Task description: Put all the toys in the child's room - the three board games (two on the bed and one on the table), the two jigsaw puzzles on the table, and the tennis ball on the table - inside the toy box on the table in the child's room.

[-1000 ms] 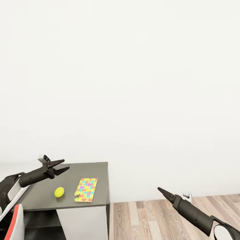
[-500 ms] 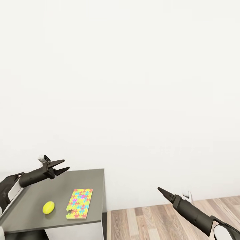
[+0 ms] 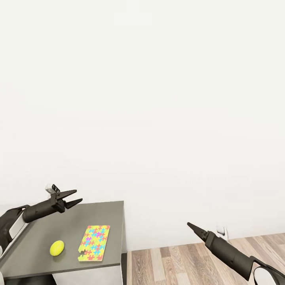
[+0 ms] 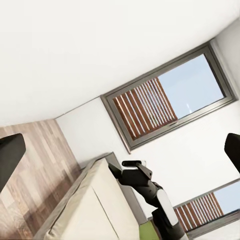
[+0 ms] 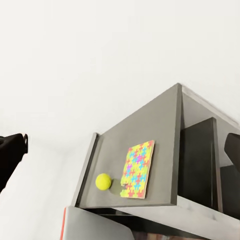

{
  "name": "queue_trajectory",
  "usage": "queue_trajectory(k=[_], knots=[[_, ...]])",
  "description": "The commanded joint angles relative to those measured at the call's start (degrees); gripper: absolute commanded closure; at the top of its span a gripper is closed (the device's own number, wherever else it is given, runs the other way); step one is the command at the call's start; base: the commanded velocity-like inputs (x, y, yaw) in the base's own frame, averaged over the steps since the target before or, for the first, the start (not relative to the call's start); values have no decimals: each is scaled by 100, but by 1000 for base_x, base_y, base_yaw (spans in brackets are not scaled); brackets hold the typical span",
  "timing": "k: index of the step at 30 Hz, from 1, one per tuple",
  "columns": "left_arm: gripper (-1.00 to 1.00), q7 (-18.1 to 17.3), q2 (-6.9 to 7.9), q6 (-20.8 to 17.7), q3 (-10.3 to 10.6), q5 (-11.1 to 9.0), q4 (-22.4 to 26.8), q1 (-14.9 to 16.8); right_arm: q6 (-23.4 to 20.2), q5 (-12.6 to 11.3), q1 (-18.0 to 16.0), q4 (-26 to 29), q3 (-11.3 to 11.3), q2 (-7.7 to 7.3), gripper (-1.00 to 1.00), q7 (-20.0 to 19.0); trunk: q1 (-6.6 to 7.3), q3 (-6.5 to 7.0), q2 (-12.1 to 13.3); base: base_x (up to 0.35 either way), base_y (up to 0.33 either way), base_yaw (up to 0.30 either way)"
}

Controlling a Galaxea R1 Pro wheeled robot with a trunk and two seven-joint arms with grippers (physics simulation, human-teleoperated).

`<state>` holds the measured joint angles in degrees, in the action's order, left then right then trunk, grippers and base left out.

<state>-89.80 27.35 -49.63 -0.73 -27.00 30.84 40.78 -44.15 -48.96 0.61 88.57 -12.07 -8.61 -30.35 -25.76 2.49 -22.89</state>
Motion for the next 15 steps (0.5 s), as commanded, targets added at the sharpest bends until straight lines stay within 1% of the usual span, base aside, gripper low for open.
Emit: queue_trajectory(k=[1, 11, 15], knots=[[-100, -20, 0, -63, 4, 4, 0, 0, -33, -15, 1, 2, -6, 2, -100, -6, -2, -1, -3, 0, 0, 0], [-100, -20, -1, -109, 19, 58, 1, 0, -33, -17, 1, 2, -8, 1, -100, -6, -2, -13, -3, 0, 0, 0], [-100, -20, -37, -120, 20, 62, 1, 0, -33, -19, 1, 2, -7, 0, -100, -6, -2, -42, -3, 0, 0, 0]])
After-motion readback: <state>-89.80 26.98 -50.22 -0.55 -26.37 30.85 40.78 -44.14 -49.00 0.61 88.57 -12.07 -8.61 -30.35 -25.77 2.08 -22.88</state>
